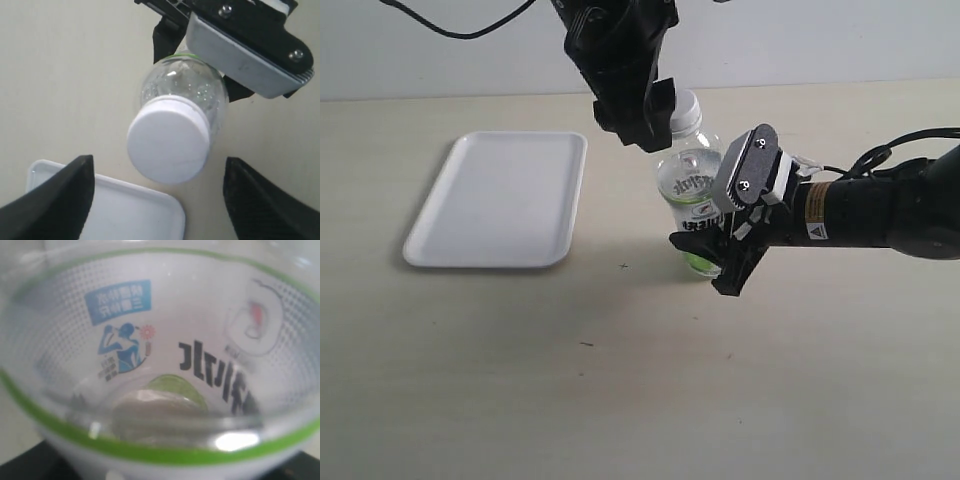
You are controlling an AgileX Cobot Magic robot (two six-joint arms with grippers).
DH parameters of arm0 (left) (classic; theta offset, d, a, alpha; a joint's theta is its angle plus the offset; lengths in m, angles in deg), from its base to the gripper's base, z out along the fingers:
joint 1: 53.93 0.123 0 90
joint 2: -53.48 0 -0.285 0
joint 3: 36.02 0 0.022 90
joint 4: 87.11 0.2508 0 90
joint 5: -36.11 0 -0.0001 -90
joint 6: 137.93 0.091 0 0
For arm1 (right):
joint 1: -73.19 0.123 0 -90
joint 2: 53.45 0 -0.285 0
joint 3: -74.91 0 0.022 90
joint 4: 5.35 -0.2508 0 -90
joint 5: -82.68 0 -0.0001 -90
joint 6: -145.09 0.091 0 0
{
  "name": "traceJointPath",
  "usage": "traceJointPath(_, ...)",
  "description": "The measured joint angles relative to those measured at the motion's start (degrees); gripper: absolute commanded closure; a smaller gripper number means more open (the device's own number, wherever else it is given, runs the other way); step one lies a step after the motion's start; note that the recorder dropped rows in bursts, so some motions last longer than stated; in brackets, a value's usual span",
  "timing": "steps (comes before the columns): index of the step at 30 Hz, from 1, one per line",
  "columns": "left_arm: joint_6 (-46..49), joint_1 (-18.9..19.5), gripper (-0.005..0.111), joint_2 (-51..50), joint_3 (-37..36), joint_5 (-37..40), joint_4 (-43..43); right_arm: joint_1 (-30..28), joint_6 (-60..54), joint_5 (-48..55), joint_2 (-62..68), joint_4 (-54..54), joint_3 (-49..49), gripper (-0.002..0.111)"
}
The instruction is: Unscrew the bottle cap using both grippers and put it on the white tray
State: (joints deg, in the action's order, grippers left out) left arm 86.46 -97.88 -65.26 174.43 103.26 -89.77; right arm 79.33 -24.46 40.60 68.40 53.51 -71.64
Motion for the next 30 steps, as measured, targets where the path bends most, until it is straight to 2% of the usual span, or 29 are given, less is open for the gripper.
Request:
traceJointPath(10,7.21,0.00,0.037,0.00,0.00,-1.14,0.21,0.00,0.37,0.37,-0.11,0.64,-0.11,0.108)
traceJointPath(19,8.74,0.00,0.037,0.00,0.00,-1.39,-4.26,0.00,0.37,0.48,-0.11,0.64,-0.11,0.108)
traceJointPath(30,10.06,0.00,0.037,0.00,0.00,-1.49,-4.27,0.00,0.37,0.48,-0.11,0.64,-0.11,0.108)
